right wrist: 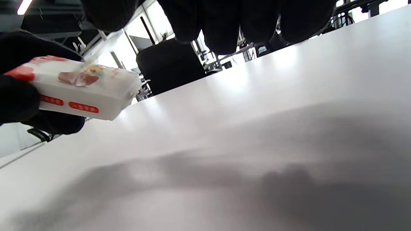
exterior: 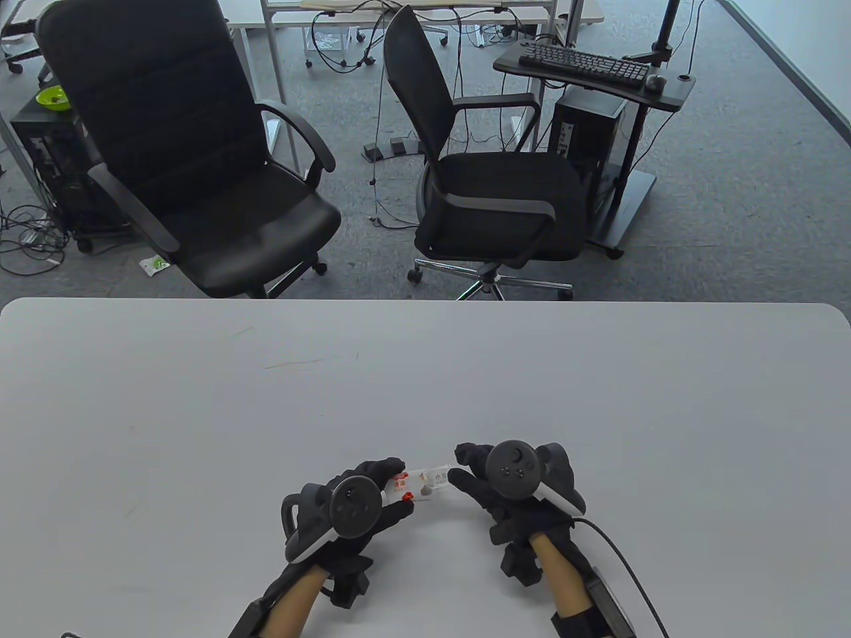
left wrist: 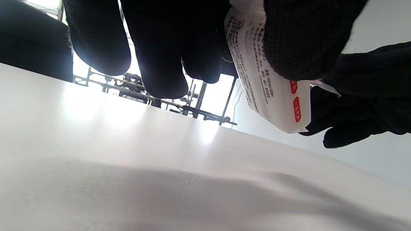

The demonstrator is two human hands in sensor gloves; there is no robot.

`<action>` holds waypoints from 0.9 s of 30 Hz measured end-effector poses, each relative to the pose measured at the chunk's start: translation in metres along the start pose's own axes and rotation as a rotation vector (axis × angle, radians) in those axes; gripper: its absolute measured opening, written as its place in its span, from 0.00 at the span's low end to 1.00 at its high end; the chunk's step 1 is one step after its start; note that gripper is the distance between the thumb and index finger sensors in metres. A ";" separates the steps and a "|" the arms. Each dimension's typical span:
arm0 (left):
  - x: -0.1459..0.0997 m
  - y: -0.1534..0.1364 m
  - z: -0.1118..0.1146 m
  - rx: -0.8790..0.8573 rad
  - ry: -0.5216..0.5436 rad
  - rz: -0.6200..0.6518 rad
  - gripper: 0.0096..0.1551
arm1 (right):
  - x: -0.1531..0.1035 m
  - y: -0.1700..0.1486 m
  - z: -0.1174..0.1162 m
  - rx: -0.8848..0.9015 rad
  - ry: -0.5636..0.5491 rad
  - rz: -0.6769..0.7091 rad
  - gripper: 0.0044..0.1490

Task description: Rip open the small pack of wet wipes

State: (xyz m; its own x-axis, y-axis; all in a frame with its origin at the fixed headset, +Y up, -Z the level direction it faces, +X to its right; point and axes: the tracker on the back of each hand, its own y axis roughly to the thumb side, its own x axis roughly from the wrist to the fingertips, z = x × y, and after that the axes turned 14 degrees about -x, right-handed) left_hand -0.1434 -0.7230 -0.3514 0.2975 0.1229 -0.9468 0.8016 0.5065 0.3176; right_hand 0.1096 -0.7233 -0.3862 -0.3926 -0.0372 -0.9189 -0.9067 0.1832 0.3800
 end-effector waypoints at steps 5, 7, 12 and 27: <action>0.007 -0.004 -0.011 -0.003 0.024 -0.061 0.39 | -0.019 -0.035 0.000 -0.267 -0.041 -0.112 0.43; 0.017 -0.003 -0.016 -0.018 0.034 -0.076 0.39 | -0.026 -0.047 -0.004 -0.321 -0.018 -0.139 0.44; 0.072 0.004 -0.023 -0.034 0.040 -0.110 0.39 | -0.034 -0.069 -0.016 -0.427 0.040 -0.208 0.45; 0.184 -0.019 0.034 -0.076 -0.247 -0.389 0.38 | -0.036 -0.078 -0.021 -0.433 0.087 -0.236 0.45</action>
State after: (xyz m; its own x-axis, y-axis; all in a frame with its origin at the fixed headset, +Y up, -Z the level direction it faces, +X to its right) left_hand -0.0864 -0.7393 -0.5302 0.1040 -0.2912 -0.9510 0.8405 0.5370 -0.0725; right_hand 0.1910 -0.7568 -0.3800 -0.1635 -0.1136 -0.9800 -0.9459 -0.2641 0.1885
